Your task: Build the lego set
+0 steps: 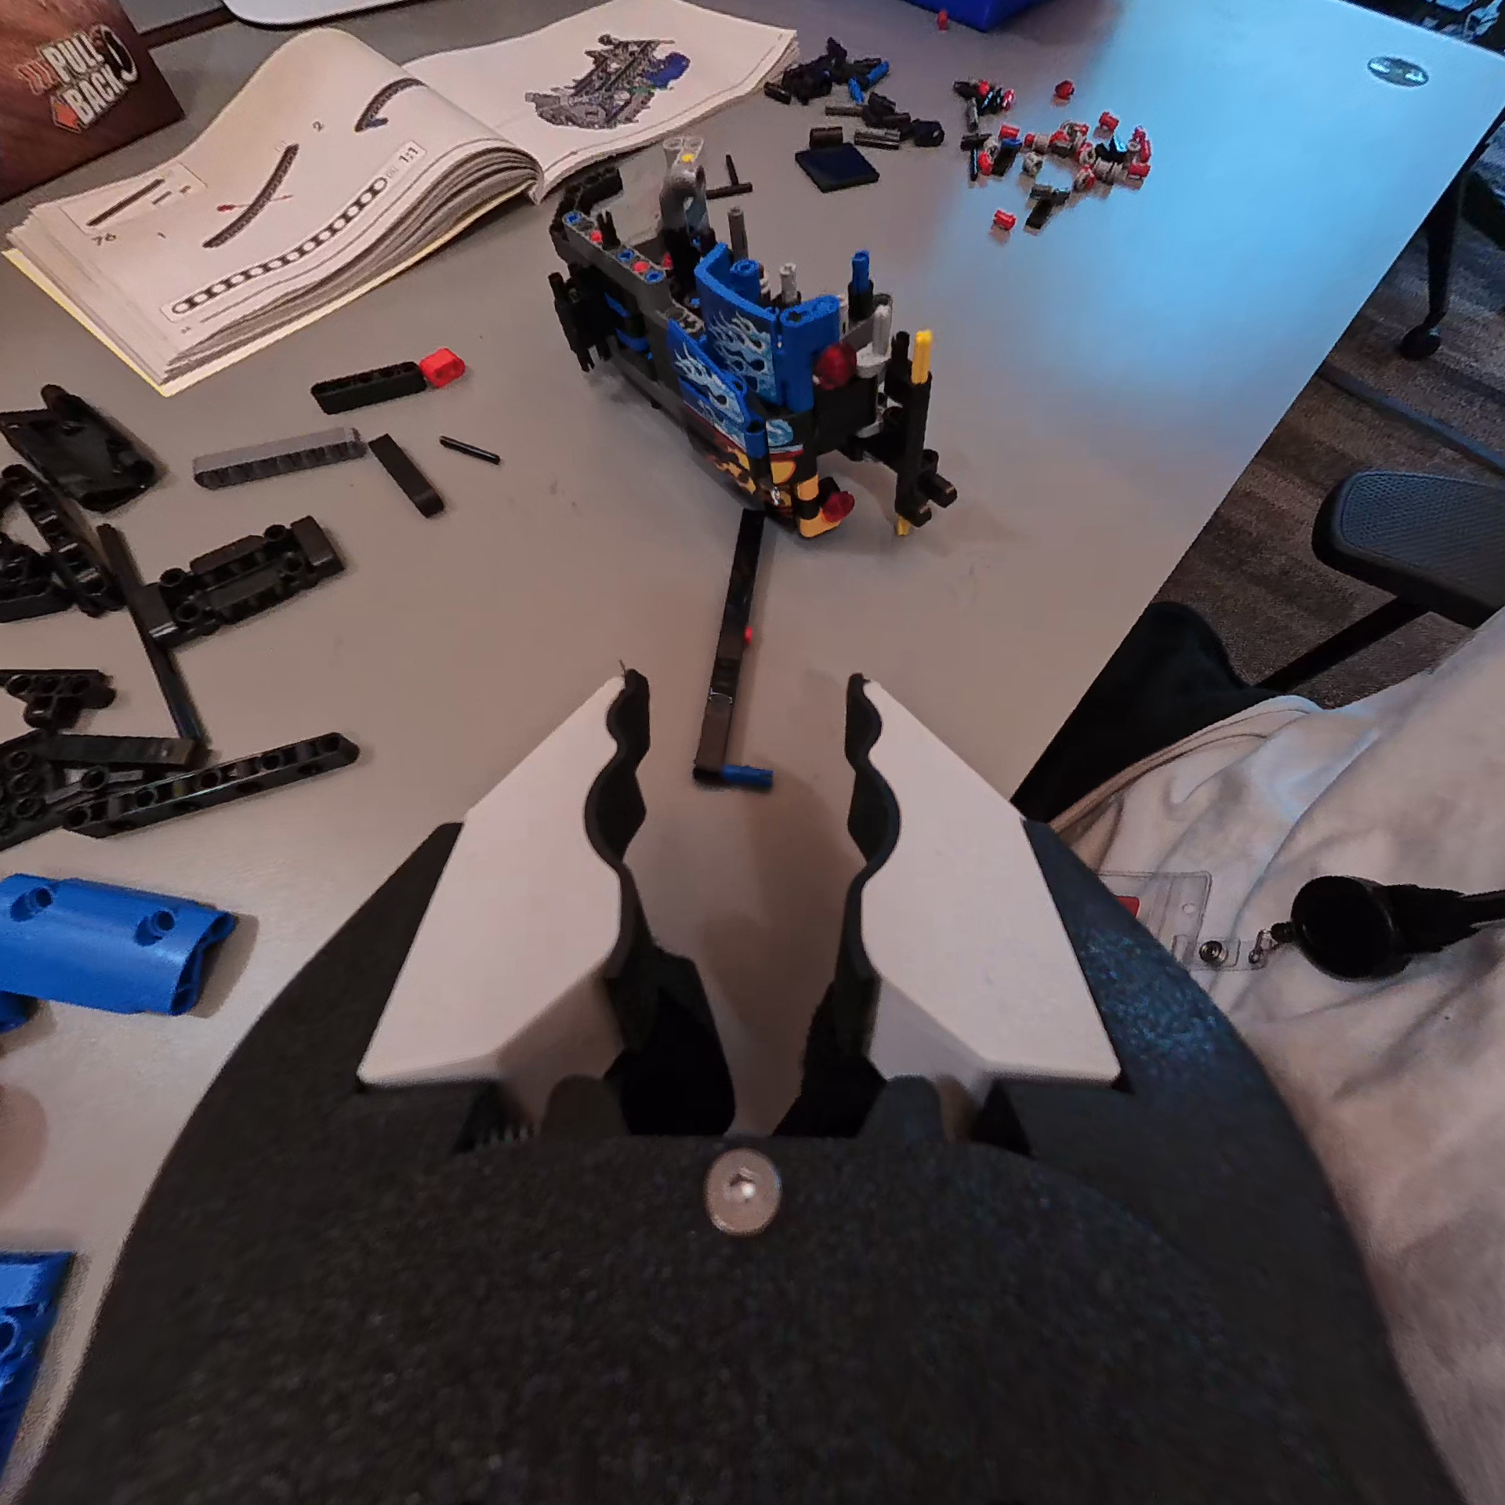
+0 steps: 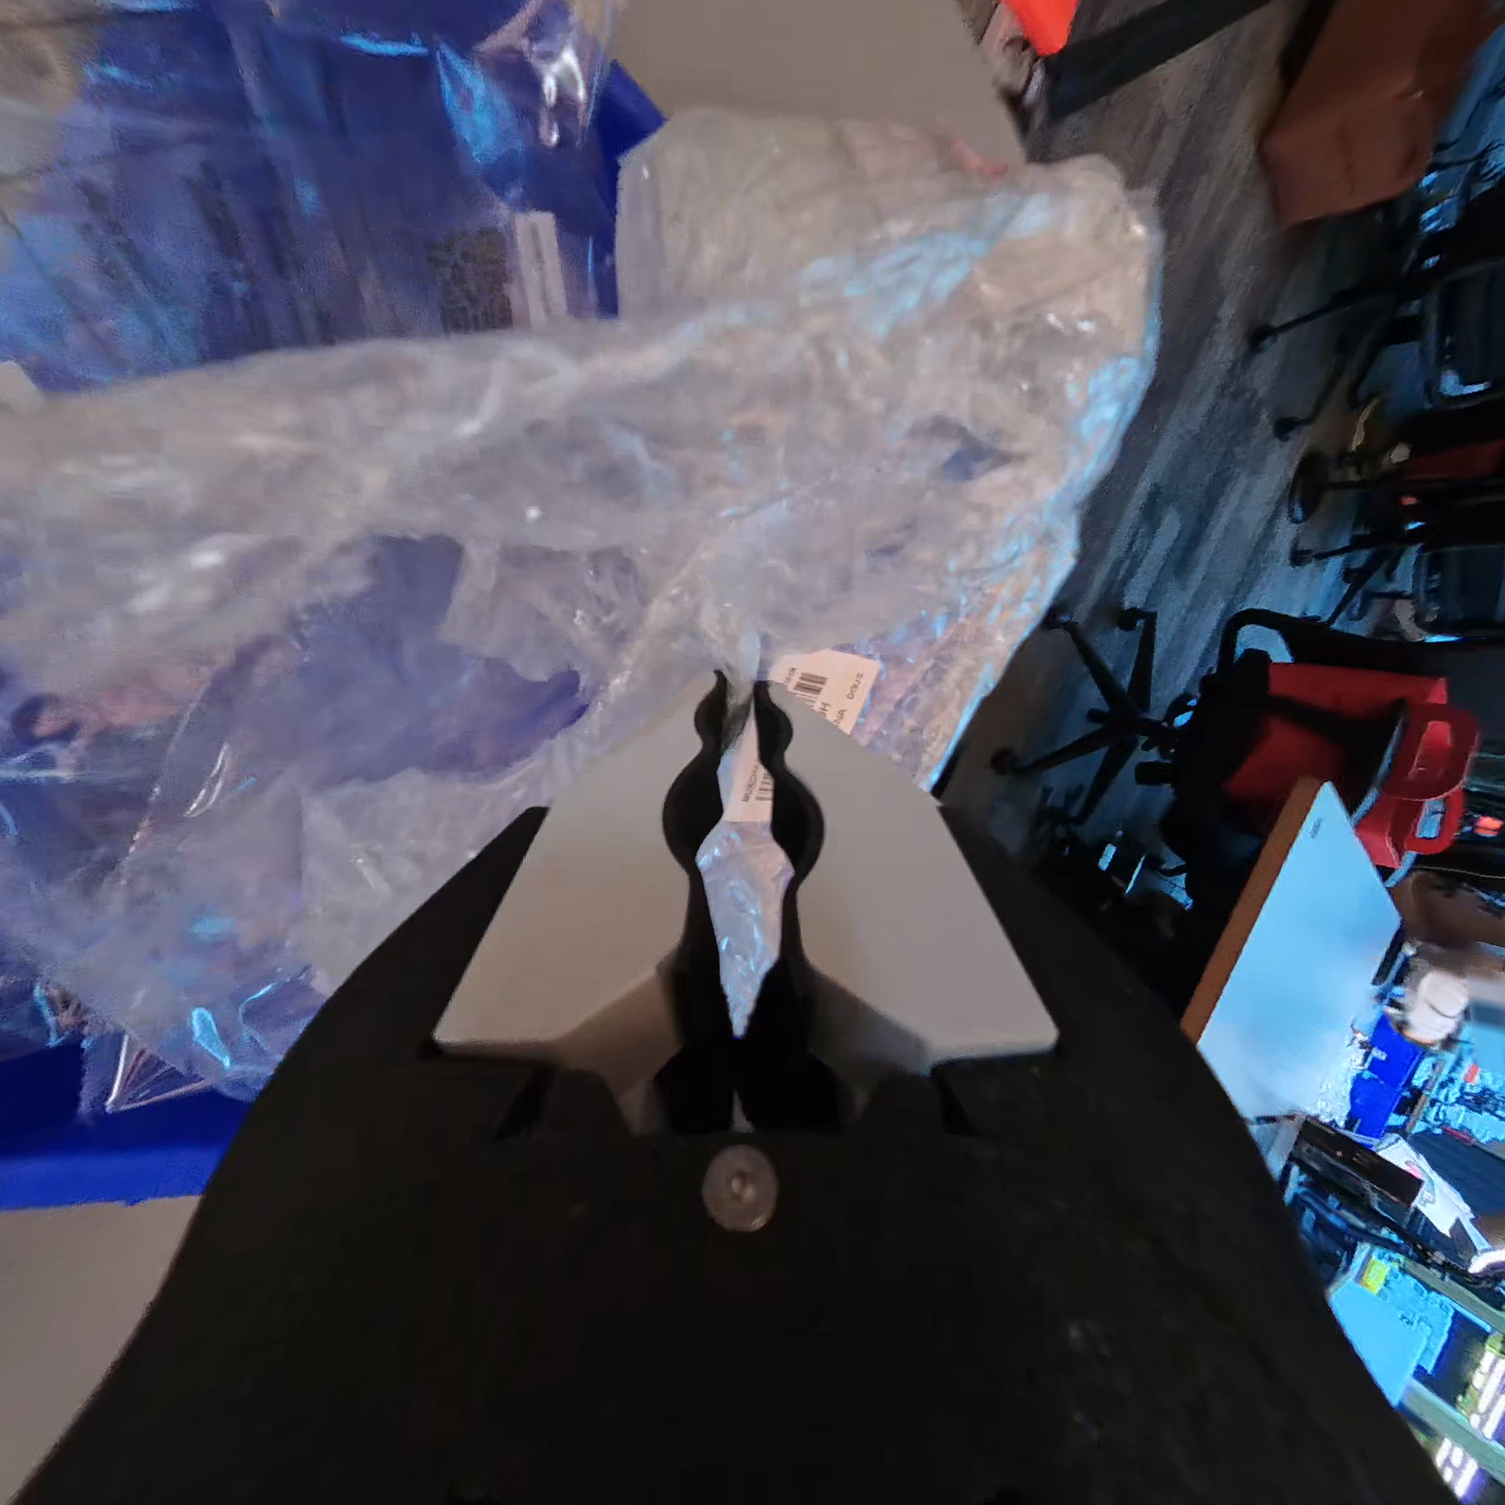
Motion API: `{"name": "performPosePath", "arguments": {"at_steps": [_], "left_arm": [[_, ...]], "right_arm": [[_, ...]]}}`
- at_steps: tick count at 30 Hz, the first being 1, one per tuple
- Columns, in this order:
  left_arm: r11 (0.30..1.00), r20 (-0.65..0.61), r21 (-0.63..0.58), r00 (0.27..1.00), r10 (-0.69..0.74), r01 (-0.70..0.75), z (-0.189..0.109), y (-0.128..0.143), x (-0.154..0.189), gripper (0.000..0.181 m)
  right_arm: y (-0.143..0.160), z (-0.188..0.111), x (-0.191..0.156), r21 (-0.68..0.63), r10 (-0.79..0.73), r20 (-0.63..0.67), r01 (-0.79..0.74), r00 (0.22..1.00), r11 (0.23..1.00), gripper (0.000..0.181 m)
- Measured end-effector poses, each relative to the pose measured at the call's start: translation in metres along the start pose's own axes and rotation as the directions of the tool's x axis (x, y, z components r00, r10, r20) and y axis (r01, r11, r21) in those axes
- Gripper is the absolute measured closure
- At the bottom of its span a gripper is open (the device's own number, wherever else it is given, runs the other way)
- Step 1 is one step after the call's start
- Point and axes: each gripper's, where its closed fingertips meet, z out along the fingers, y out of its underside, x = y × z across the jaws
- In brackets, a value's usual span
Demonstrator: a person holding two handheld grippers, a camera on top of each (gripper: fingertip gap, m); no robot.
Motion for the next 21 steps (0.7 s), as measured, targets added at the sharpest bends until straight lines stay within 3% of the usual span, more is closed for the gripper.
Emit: {"name": "performPosePath", "arguments": {"at_steps": [5, 11, 13, 16, 19, 21], "left_arm": [[0.999, 0.016, -0.011, 0.999, -0.040, 0.040, 0.002, -0.001, -0.013, 0.135], [0.994, -0.010, 0.048, 0.995, -0.101, 0.101, 0.005, -0.022, -0.041, 0.134], [0.997, 0.022, 0.061, 0.998, -0.053, 0.052, 0.007, -0.029, -0.051, 0.134], [0.997, 0.028, 0.075, 0.999, -0.018, 0.016, 0.016, -0.040, -0.062, 0.135], [0.993, -0.003, 0.115, 1.000, 0.023, -0.022, 0.028, -0.065, -0.072, 0.137], [0.985, -0.021, 0.151, 0.996, 0.089, -0.085, 0.038, -0.093, -0.078, 0.140]], "right_arm": [[0.001, -0.044, 0.019, 0.153, 0.074, -0.063, -0.063, 0.995, 0.986, 0.151], [-0.002, -0.135, 0.003, 0.415, 0.182, 0.042, -0.182, 0.982, 0.891, 0.130], [-0.010, -0.173, -0.027, 0.545, 0.192, 0.133, -0.234, 0.972, 0.805, 0.133], [-0.024, -0.208, -0.112, 0.665, 0.095, 0.369, -0.334, 0.925, 0.668, 0.137], [-0.041, -0.209, -0.203, 0.655, -0.038, 0.597, -0.459, 0.802, 0.601, 0.136], [-0.052, -0.190, -0.246, 0.632, -0.067, 0.654, -0.495, 0.754, 0.597, 0.136]]}}
